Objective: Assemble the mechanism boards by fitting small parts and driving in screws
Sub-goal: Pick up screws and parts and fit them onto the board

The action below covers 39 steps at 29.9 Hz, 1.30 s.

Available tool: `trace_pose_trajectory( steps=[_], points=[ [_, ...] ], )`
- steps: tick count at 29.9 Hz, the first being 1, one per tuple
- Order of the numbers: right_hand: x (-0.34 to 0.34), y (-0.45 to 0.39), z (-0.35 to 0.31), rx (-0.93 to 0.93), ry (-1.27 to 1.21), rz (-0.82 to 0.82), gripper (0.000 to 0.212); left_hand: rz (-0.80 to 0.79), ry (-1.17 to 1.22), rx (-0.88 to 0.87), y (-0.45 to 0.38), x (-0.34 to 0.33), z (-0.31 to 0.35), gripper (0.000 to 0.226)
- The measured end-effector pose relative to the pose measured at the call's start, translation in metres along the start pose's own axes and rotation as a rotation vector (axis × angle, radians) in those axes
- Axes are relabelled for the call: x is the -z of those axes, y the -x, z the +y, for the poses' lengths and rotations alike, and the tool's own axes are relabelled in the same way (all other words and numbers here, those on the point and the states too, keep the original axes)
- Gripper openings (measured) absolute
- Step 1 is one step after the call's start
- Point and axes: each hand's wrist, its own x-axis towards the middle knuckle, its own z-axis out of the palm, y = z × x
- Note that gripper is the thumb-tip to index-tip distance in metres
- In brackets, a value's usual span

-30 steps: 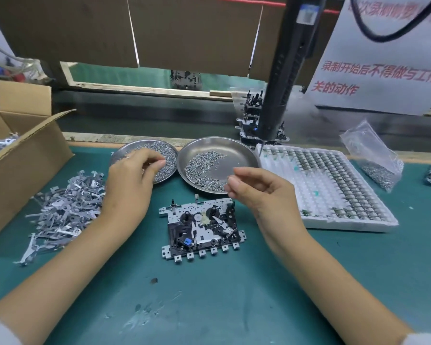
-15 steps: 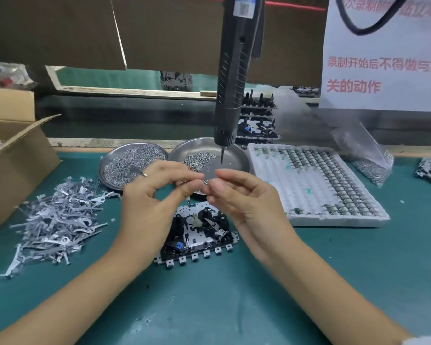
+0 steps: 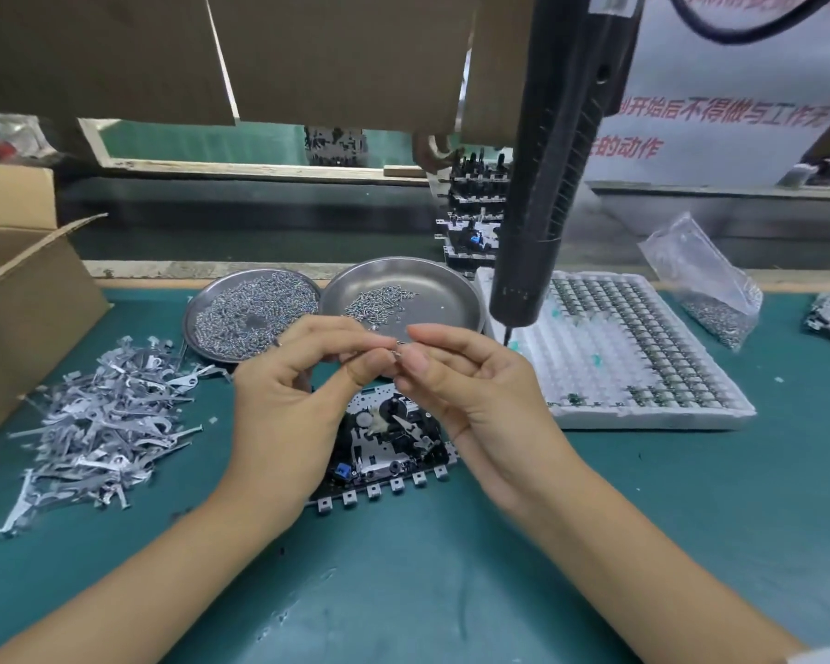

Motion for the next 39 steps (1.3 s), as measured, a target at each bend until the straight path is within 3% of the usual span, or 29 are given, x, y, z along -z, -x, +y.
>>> trace_pose_trajectory(
  steps=[14, 22, 27, 30, 33, 35, 37, 39],
  points=[
    [0.003, -0.001, 0.000, -0.003, 0.028, -0.008, 0.015, -0.046, -0.054, -0.027, 0.000, 0.002, 0.001, 0.015],
    [0.012, -0.005, -0.007, -0.069, 0.170, -0.020, 0.020, -0.110, -0.400, -0.323, 0.000, 0.004, 0.005, 0.028],
    [0.016, -0.006, -0.021, -0.071, 0.373, -0.076, 0.024, -0.184, -0.578, -0.457, 0.000, 0.006, 0.001, 0.024],
    [0.028, -0.011, -0.041, 0.020, 0.657, -0.044, 0.009, -0.179, -0.586, -0.375, -0.001, 0.007, 0.000, 0.018],
    [0.063, -0.026, -0.068, 0.244, 1.053, 0.288, 0.018, -0.118, -0.466, -0.125, -0.001, 0.008, 0.000, 0.015],
    [0.091, -0.038, -0.085, 0.269, 1.270, 0.467, 0.015, -0.055, -0.331, 0.050, -0.002, 0.011, -0.004, 0.014],
    [0.113, -0.049, -0.094, 0.194, 1.492, 0.492, 0.023, -0.001, -0.238, 0.150, -0.004, 0.013, -0.010, 0.014],
    [0.122, -0.056, -0.097, 0.130, 1.645, 0.402, 0.026, 0.019, -0.206, 0.177, -0.006, 0.015, -0.014, 0.014]
  ],
)
